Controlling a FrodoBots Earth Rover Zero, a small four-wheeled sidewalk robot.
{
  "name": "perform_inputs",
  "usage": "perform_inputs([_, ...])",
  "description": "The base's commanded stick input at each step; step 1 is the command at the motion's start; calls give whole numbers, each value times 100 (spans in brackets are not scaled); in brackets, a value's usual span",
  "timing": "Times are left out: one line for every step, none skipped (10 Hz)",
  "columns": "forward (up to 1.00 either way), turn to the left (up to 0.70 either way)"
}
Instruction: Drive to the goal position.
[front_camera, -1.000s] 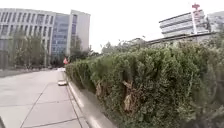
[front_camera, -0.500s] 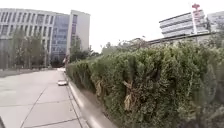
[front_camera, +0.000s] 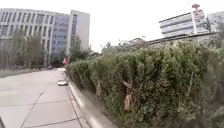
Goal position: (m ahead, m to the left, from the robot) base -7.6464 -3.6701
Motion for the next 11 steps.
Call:
perform_inputs([5, 0])
perform_inputs([5, 0])
perform_inputs([5, 0])
perform_inputs([5, 0])
perform_inputs([5, 0])
perform_inputs([5, 0])
perform_inputs([5, 0])
perform_inputs([5, 0])
perform_inputs([5, 0])
perform_inputs([5, 0])
perform_inputs([5, 0])
